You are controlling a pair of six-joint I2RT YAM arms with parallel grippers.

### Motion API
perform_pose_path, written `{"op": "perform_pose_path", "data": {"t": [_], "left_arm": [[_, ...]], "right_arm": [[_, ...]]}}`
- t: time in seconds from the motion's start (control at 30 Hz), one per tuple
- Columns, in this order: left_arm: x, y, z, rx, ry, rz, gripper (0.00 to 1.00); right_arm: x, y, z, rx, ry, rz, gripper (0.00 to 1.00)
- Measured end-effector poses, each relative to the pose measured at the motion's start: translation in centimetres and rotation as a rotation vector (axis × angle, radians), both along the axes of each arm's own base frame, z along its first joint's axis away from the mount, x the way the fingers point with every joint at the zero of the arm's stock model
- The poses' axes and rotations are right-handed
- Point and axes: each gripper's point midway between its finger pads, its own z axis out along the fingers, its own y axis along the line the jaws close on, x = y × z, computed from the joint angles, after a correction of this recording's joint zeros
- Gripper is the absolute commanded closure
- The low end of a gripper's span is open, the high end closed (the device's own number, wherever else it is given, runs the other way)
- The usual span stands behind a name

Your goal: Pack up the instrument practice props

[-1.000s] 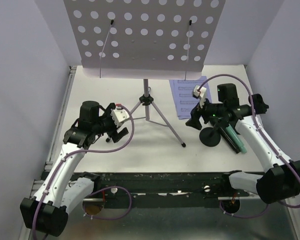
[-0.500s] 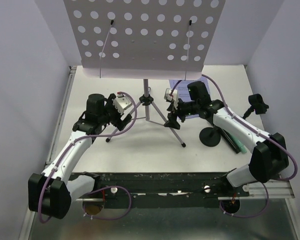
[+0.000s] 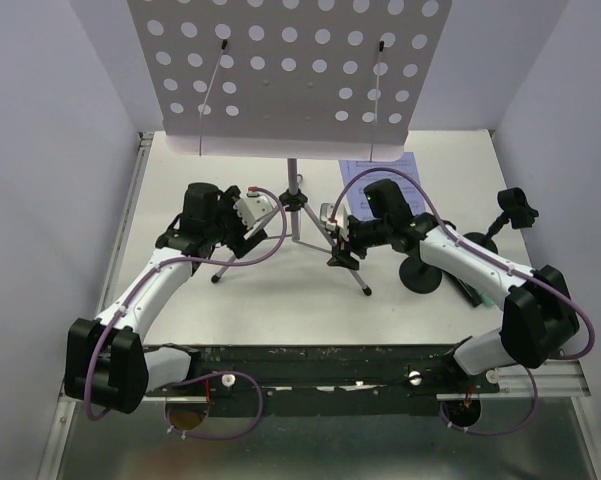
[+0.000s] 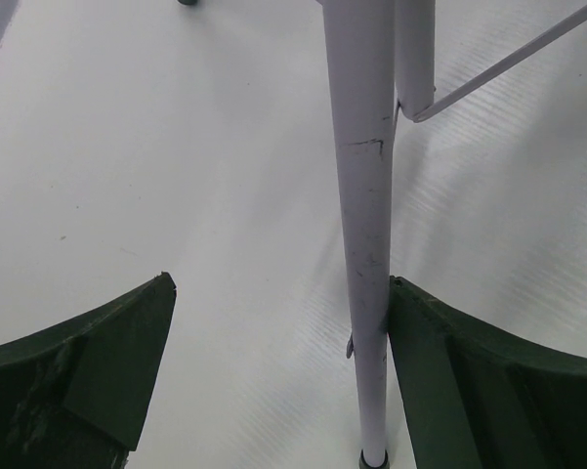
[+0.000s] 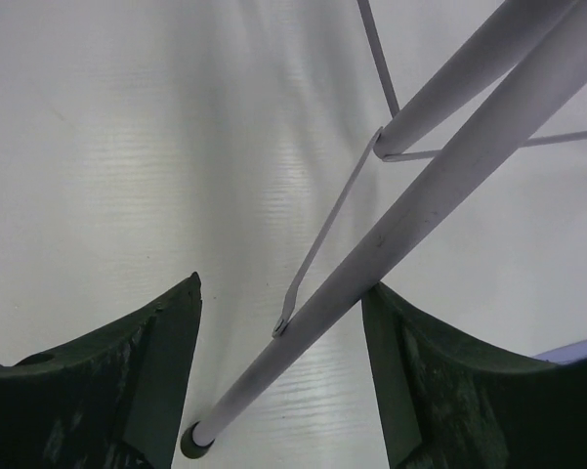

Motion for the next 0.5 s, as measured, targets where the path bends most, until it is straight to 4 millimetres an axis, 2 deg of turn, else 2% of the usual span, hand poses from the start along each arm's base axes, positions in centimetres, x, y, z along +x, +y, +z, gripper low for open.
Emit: {"op": "perform_pose_path", "data": {"t": [0.17,0.37,0.5], "left_arm": [[0.9,0.4,-0.1,0.060,-0.022,-0.033,0.04],[3.0,2.3,0.2,0.147,-0.070,-0.035,0.04],[4.1,3.2,0.3,0.191,-0.096,-0.025,0.05]], "right_arm": [[-0.7,0.4,0.0,-0.006,-0.037,0.046,0.28],[-1.8,1.2,0.2,0.012,-0.047,0.122,0.28],[-3.3,1.8,0.1,0.028,-0.016,0.174,0.28]]}}
